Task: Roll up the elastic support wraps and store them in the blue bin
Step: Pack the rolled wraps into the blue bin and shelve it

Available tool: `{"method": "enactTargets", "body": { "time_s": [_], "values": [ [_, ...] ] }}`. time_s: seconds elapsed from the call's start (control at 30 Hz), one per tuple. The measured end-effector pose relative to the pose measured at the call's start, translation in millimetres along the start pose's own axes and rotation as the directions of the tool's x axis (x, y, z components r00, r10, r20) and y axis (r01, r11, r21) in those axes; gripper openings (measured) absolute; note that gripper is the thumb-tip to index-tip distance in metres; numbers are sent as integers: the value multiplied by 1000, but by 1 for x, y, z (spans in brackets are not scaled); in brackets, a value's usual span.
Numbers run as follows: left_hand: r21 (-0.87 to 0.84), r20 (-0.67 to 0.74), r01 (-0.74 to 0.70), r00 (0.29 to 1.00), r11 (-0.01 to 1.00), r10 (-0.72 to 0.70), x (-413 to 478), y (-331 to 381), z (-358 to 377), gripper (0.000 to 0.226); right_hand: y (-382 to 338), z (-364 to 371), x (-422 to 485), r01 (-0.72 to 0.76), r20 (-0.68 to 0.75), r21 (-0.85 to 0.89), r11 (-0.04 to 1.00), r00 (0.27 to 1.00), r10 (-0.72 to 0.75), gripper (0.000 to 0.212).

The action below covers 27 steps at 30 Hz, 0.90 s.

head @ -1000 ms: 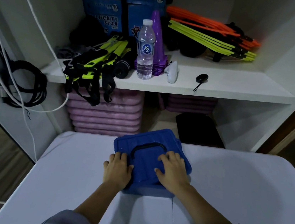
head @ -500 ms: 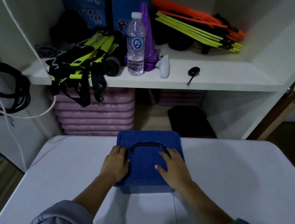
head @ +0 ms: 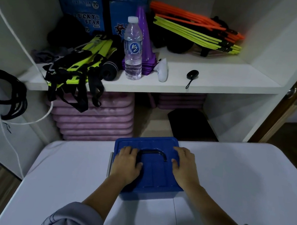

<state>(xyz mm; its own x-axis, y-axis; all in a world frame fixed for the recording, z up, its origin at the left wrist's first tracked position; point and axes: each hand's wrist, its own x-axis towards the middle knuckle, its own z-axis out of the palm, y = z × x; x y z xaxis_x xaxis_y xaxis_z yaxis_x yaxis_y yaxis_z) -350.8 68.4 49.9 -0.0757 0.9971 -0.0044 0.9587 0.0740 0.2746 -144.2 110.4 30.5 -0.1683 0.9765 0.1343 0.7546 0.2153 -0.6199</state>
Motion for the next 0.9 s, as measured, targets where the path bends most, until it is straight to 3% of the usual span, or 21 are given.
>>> {"method": "enactTargets", "body": {
  "time_s": [0.07, 0.13, 0.2, 0.27, 0.47, 0.57, 0.63, 0.9],
  "values": [
    [-66, 115, -61, 991, 996, 69, 11, 15, 7, 63, 9, -2, 3, -201, 60, 9, 979, 978, 200, 49],
    [-61, 212, -66, 974, 996, 77, 21, 28, 15, 68, 15, -1, 6, -359, 214, 70, 931, 917, 337, 54],
    [-39, 265, -55, 962, 998, 63, 29, 35, 24, 70, 18, 0, 9, -457, 330, 198, 867, 864, 379, 50],
    [-2, 287, -43, 957, 999, 41, 31, 38, 34, 72, 23, 2, 10, -497, 354, 257, 829, 846, 398, 45],
    [42, 254, -34, 967, 999, 22, 27, 36, 46, 72, 34, 6, 14, -427, 140, 259, 866, 904, 404, 59],
    [46, 257, -38, 966, 998, 25, 27, 37, 45, 71, 32, 3, 18, -385, 69, 276, 881, 922, 381, 39],
    [48, 260, -39, 965, 998, 25, 27, 36, 45, 71, 33, 3, 21, -388, 62, 330, 861, 919, 390, 29],
    [67, 272, -42, 962, 997, 22, 26, 38, 44, 70, 35, 1, 21, -399, 117, 491, 774, 911, 395, 28]
  ]
}}
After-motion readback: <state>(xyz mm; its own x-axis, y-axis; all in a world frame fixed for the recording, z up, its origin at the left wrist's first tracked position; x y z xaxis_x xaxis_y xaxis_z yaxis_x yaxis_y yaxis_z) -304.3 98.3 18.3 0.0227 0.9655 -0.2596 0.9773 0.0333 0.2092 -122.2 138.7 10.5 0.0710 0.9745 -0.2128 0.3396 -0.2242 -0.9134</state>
